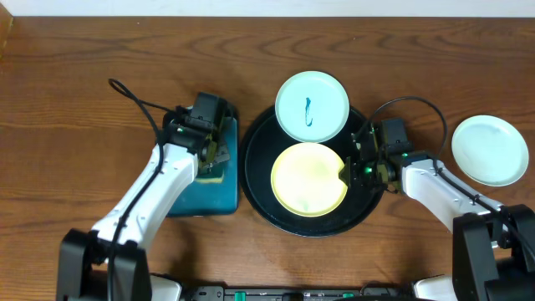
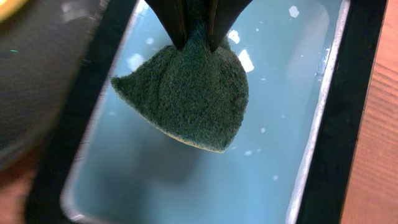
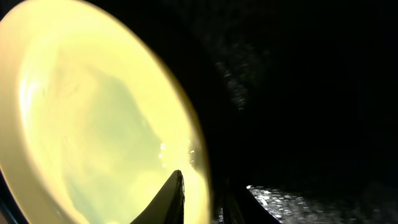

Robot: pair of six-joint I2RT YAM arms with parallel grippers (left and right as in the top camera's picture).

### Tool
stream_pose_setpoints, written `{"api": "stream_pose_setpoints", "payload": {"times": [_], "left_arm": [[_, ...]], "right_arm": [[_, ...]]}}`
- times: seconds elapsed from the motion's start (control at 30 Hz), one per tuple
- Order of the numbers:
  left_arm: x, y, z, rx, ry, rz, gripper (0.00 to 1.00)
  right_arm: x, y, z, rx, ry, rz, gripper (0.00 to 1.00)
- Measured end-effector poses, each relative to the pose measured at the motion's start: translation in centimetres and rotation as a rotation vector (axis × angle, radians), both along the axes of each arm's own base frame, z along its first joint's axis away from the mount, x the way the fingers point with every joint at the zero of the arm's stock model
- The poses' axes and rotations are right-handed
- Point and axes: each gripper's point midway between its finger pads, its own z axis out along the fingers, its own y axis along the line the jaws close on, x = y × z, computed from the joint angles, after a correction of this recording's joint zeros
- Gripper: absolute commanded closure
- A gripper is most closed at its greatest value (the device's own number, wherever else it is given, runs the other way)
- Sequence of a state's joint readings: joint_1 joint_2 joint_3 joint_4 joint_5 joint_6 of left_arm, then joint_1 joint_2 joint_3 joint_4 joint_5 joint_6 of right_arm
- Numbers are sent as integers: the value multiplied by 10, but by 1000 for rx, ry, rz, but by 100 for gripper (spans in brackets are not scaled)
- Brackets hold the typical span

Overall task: Clean dirty plates on tray and stack at the side
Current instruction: 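Move the sponge with the left gripper back to the teal tray, then lower the sponge onto the teal tray with the left gripper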

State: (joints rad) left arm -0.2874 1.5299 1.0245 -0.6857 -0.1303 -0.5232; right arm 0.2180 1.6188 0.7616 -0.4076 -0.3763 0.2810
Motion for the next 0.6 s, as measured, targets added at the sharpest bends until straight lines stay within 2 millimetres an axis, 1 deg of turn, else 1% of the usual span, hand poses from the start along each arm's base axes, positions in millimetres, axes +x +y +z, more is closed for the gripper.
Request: {"api": "stream_pose_setpoints", "payload": {"times": [0.03, 0.07, 0.1, 0.33, 0.6], "left_arm": [[-1, 4, -7, 7, 24, 11, 92], [-2, 6, -12, 12, 39, 15, 92], [-2, 7, -15, 15, 50, 18, 92], [1, 2, -37, 10, 94, -7, 92], [-2, 2, -67, 36, 175, -40, 92]], "right_arm": [[-1, 2, 0, 0, 0, 6, 91], [-2, 3, 0, -1, 2, 8, 97], [-2, 3, -1, -6, 3, 8, 99], [-3, 1, -2, -14, 12, -9, 99], [-3, 1, -2, -13, 13, -12, 99]]}}
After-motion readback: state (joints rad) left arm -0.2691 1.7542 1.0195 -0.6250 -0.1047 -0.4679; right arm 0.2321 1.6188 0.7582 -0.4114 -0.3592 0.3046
